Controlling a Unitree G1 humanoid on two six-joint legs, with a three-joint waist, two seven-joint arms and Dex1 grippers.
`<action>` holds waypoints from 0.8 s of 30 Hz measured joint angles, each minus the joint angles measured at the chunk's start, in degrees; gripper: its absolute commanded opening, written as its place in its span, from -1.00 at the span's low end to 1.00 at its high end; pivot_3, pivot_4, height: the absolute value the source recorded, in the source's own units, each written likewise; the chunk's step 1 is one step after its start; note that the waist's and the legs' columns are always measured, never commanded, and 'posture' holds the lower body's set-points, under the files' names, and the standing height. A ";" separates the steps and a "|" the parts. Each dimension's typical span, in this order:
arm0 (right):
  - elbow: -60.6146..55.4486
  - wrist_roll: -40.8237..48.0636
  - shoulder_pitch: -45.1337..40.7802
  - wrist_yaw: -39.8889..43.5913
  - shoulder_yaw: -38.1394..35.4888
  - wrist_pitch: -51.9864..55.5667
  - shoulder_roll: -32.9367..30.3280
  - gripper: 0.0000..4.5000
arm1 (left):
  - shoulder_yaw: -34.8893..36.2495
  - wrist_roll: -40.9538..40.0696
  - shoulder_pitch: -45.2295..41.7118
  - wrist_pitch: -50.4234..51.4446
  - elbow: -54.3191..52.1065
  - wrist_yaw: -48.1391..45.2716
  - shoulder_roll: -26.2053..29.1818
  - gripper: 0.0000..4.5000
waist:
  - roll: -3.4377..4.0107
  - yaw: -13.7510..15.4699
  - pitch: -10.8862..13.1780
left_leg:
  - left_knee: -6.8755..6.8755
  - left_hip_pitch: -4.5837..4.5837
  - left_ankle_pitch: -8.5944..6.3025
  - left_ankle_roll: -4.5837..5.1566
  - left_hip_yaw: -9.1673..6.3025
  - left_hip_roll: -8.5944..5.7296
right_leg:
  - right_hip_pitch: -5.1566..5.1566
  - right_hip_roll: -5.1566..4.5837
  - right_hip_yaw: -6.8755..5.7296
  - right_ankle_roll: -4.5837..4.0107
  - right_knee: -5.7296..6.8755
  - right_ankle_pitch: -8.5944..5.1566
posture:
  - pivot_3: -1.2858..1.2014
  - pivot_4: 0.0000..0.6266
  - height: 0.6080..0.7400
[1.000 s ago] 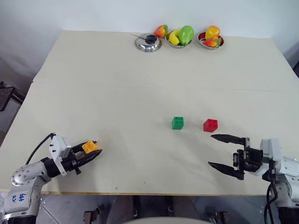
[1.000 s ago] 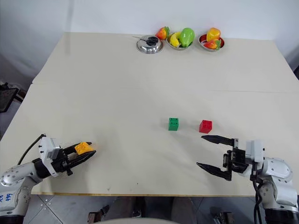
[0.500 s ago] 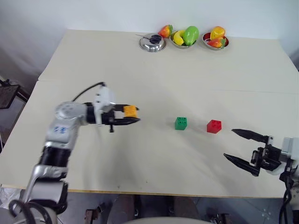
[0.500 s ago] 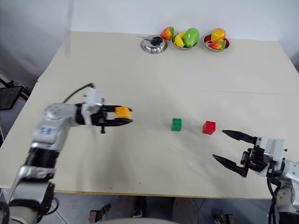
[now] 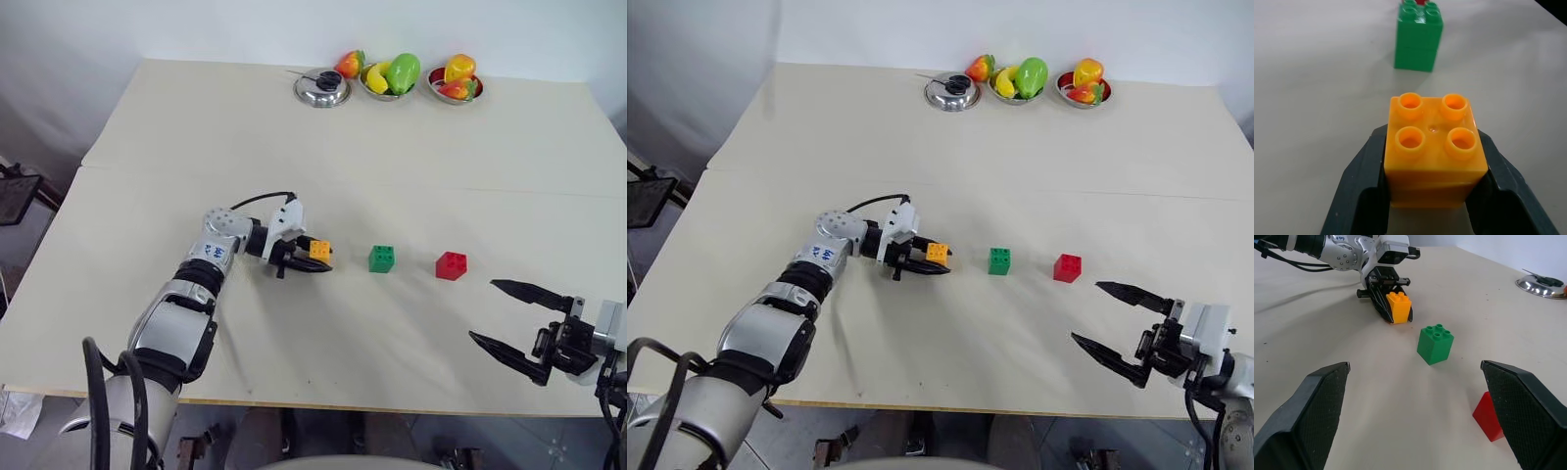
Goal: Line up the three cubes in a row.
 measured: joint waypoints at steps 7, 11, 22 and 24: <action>-1.29 0.33 1.31 -0.91 -0.02 0.44 0.00 1.00 | 1.31 2.43 -1.46 -3.12 3.06 1.70 -1.38 -0.32 | 0.00 0.02 0.00 | 0.00 -0.02 0.02 0.06 -0.04 -0.05 | 0.00 -0.06 -0.01 0.03 0.00 0.02 | 0.03 -0.52 1.00; -1.29 0.52 1.42 -0.57 -0.02 0.44 0.00 1.00 | 1.69 3.05 -1.52 -3.61 3.50 0.27 -1.39 0.12 | 0.00 -0.01 0.00 | 0.00 -0.02 0.02 0.06 -0.04 -0.06 | 0.00 -0.06 -0.02 0.03 0.01 0.02 | 0.03 -0.52 1.00; 0.20 0.84 -0.57 1.65 0.16 0.52 -0.37 1.00 | 7.53 -1.65 -0.27 -8.60 -2.07 -8.16 7.93 0.63 | 0.00 -0.67 0.00 | -0.02 -0.02 0.02 0.06 -0.05 0.00 | -0.01 -0.04 -0.06 0.03 0.01 0.02 | 0.03 -0.52 1.00; 1.42 0.84 -0.67 2.42 0.11 0.53 -0.57 1.00 | 7.99 -5.11 2.30 -7.12 -7.64 -8.16 12.37 0.63 | 0.02 -0.80 -0.01 | -0.02 -0.01 0.02 0.06 -0.09 0.17 | 0.00 -0.06 -0.05 0.03 0.05 0.02 | 0.03 -0.52 1.00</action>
